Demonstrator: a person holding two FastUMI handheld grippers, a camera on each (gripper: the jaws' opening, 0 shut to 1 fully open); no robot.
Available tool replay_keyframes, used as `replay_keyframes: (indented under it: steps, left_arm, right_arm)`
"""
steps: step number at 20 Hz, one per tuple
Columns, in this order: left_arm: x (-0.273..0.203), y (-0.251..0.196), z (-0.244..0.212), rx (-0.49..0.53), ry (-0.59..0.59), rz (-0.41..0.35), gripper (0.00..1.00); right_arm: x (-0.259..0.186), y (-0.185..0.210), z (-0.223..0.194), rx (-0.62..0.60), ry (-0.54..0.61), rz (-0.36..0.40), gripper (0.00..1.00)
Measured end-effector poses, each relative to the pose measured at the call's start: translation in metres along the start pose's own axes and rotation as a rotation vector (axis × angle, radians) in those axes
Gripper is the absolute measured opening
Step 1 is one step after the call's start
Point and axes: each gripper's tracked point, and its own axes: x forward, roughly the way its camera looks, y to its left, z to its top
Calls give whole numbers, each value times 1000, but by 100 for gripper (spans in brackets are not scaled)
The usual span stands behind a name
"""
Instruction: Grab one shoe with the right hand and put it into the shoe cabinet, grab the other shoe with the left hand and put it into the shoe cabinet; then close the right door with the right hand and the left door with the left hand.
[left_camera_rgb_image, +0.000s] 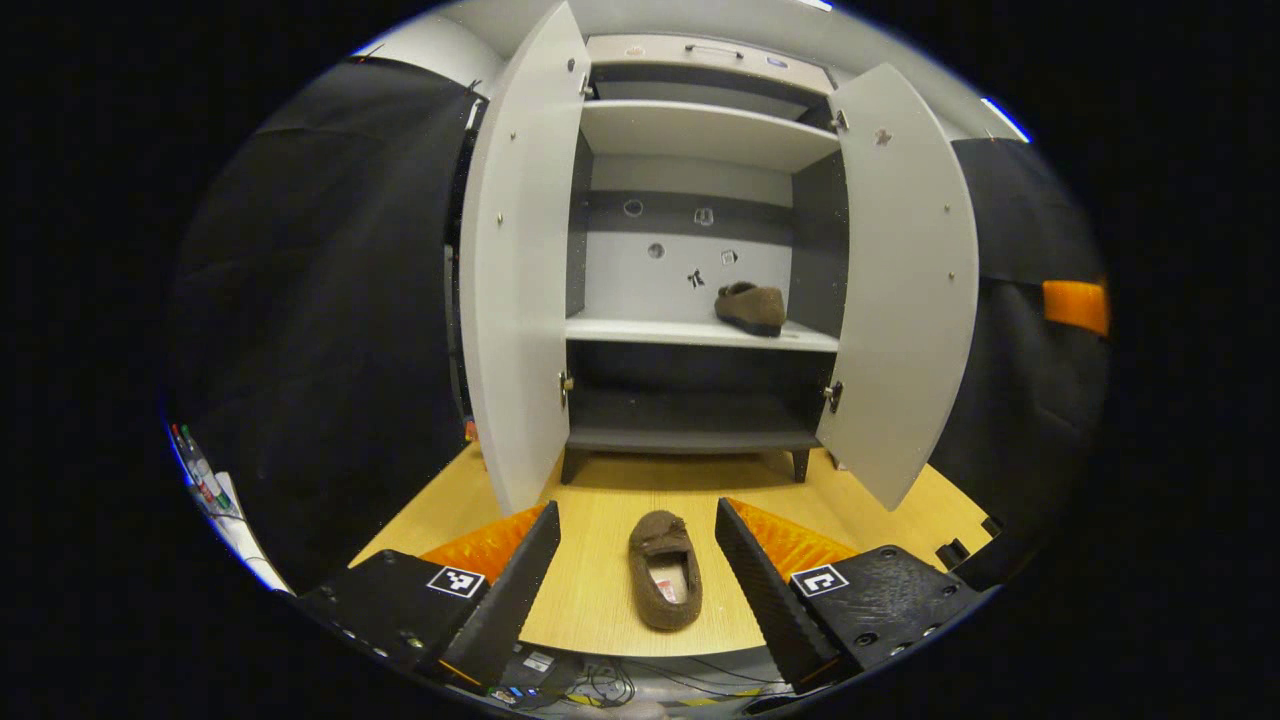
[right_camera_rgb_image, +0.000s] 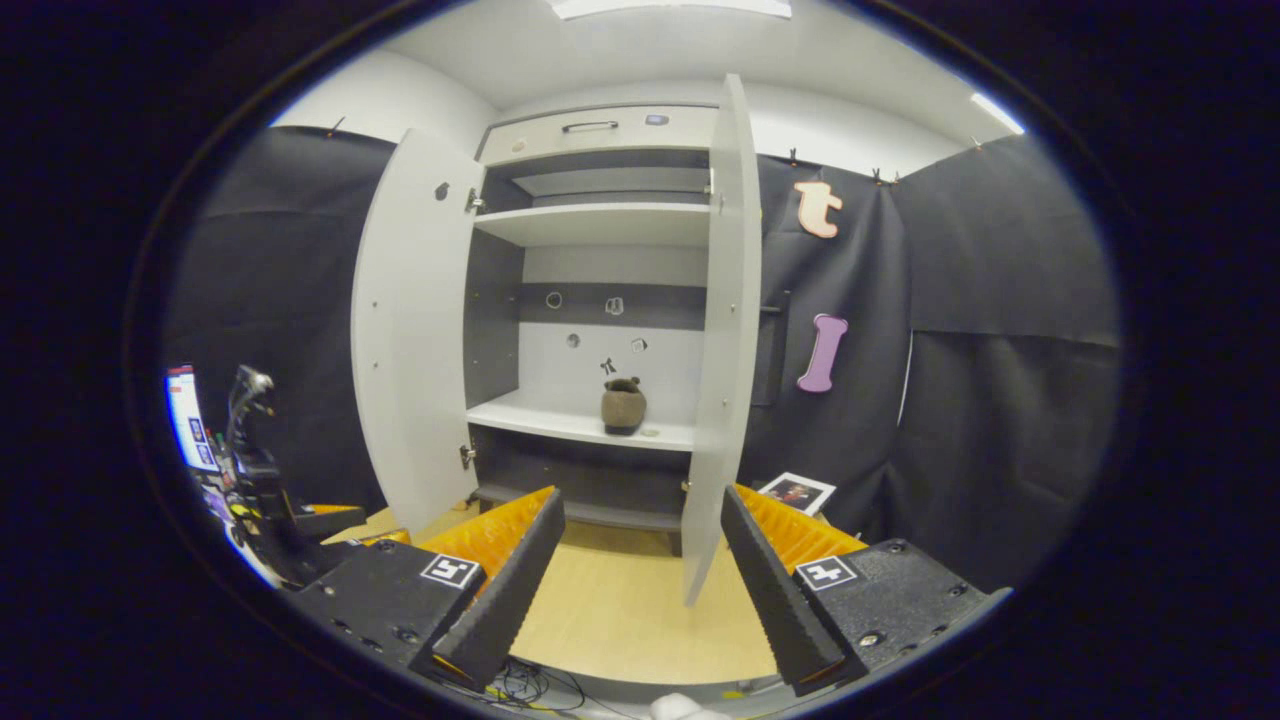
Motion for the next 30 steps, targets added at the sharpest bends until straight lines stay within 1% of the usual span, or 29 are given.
replay_keyframes:
  steps: [1,3,6,7,8,9,11,13,14,17,20,21,22,23,25,26,27,30]
  left_arm:
    - [15,4,-16,5,22,7,95]
    - [41,9,-54,32,104,15,96]
    - [72,8,-99,22,216,-29,95]
    - [81,8,-107,18,240,-43,92]
    - [82,10,-109,29,253,-44,96]
    - [92,12,-117,52,263,-36,96]
    - [103,13,-132,32,311,-31,95]
    - [116,23,-140,55,348,0,96]
    - [121,26,-141,60,356,4,96]
    - [126,18,-145,30,365,-9,96]
    - [151,24,-143,14,374,19,94]
    - [158,19,-144,-7,370,-1,79]
    - [161,15,-147,-18,378,-11,73]
    - [162,13,-149,-27,391,-14,46]
    - [159,21,-145,-28,396,40,8]
    - [156,25,-144,-37,407,58,6]
    - [154,30,-139,-43,416,68,0]
    - [139,29,-115,-32,381,78,0]
  right_arm:
    - [1,-6,-1,-1,10,-18,100]
    - [1,-18,-6,3,30,-57,100]
    - [-9,-35,-11,12,50,-111,100]
    - [-12,-41,-12,13,55,-132,100]
    - [-18,-46,-14,20,59,-151,100]
    - [-20,-50,-15,31,64,-165,100]
    - [-24,-59,-20,54,78,-192,100]
    - [-26,-65,-23,68,91,-213,99]
    - [-27,-67,-25,70,97,-219,100]
    - [-25,-71,-30,76,119,-233,100]
    - [-24,-73,-29,80,124,-250,100]
    - [-25,-74,-28,76,124,-254,100]
    - [-24,-75,-26,73,120,-256,100]
    - [-25,-75,-22,69,112,-255,100]
    - [-26,-71,-16,57,103,-245,100]
    - [-24,-70,-11,52,91,-240,100]
    - [-24,-67,-6,50,80,-233,100]
    - [-24,-61,-4,51,67,-209,100]
